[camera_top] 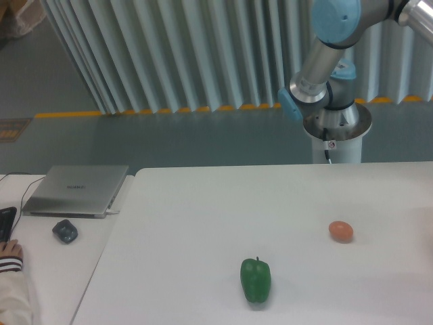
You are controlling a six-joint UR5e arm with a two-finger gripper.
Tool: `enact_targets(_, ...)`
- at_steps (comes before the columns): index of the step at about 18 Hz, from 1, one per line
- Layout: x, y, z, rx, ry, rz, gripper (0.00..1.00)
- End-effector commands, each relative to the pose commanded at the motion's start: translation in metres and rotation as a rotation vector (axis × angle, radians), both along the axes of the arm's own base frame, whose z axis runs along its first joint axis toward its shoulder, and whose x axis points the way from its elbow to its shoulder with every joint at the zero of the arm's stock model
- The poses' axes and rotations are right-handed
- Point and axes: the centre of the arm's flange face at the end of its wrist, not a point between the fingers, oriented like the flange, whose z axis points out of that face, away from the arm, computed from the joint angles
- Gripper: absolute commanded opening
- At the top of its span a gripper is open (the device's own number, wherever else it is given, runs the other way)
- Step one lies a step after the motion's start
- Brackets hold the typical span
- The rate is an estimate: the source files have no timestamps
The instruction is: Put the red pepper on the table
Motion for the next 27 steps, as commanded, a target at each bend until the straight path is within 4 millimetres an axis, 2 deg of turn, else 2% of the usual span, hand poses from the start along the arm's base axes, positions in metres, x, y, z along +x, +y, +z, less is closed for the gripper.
enact_targets(3, -0.009, -0.007, -0.009, -0.003, -0.009, 0.015, 1.0)
enact_targets(8, -0.017, -0.006, -0.023, -0.008, -0.02, 0.015, 1.0)
enact_targets(10, -0.02, -0.006, -0.022, -0.008, -0.017, 0.018, 1.0)
enact_targets(15, -0.03, -0.003, -0.04, -0.021, -0.028, 0.021, 1.0)
enact_targets(25, -0.035, -0.001, -0.044, -0.034, -0.019, 0.031, 1.0)
enact_targets(27, -0.041, 0.002, -0.052, -0.025, 0.004, 0.03, 1.0)
